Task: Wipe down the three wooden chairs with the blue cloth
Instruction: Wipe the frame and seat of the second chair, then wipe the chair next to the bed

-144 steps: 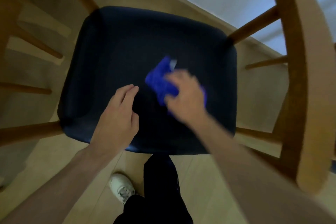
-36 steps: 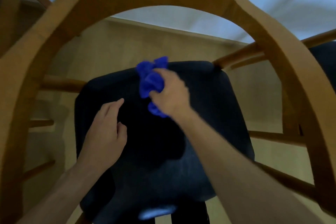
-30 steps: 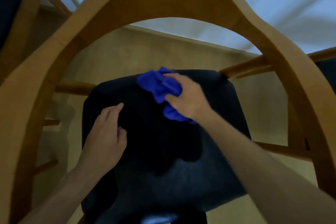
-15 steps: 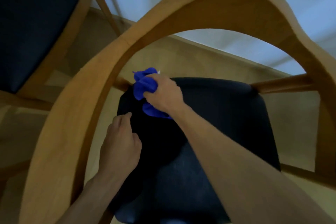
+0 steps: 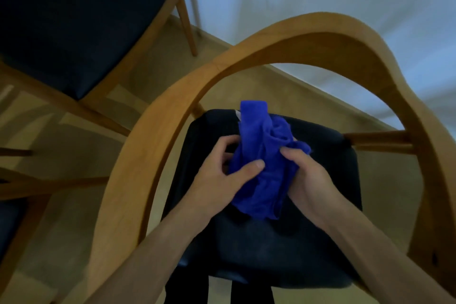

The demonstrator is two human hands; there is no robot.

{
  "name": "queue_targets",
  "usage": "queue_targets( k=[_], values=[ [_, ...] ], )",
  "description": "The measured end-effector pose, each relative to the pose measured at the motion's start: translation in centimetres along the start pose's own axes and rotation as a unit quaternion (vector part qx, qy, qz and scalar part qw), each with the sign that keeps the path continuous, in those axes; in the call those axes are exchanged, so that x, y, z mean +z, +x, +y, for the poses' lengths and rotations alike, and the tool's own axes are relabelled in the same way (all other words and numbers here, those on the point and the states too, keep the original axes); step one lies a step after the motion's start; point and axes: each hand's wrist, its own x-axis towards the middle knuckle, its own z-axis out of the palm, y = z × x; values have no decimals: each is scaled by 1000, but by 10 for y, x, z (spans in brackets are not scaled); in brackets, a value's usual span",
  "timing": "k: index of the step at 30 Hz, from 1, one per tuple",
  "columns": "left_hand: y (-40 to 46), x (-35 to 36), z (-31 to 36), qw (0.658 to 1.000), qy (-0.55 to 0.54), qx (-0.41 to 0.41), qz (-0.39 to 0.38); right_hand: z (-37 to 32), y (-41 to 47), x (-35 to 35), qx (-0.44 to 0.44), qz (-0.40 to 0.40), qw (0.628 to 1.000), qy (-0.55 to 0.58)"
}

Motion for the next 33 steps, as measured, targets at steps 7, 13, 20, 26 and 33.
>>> queue_targets(
  k=[7,13,20,26,33],
  values=[
    [-66,-30,47,980,167,104,34,-24,-61,82,-25,-35,999,-30],
    [-109,-99,79,941,317,93,71,-31,-69,155,-27,-40,998,30],
    [-182,-141,90,991,-35,107,68,-28,-90,194,-15,-122,991,54],
    [-219,-145,117,962,98,137,217,-56,-128,237,-31,-159,985,65],
    [-275,-133,207,792,382,239,412,-116,-190,302,-68,-145,983,91]
  ],
)
